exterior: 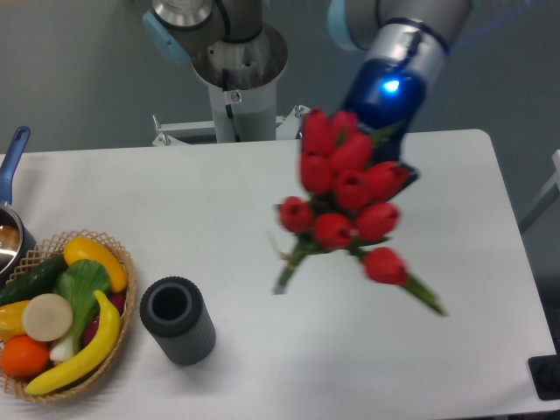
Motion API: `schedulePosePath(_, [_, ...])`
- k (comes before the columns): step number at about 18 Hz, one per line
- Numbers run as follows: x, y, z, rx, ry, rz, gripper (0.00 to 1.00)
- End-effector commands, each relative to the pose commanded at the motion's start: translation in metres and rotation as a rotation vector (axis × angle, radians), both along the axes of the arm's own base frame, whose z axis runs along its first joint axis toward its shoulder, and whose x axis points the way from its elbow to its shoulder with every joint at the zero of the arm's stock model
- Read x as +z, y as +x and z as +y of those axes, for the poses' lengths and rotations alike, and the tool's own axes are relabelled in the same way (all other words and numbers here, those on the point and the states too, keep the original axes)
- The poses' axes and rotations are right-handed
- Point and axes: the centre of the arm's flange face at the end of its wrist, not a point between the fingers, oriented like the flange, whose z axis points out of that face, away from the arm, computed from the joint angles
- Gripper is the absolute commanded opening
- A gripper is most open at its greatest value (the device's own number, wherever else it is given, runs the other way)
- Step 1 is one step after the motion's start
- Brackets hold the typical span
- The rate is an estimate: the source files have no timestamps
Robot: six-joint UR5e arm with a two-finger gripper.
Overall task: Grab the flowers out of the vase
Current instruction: 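Lift the tulip bouquet up out of the grey vase and away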
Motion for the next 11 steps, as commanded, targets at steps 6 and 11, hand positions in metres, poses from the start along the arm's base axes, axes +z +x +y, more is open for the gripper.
schedulePosePath(6, [-0.018, -0.028, -0.027, 0.037, -0.011, 0.029, 0.40])
schedulePosePath(11, [-0.023, -0.033, -0.032, 0.047, -0.015, 0.020, 0.40])
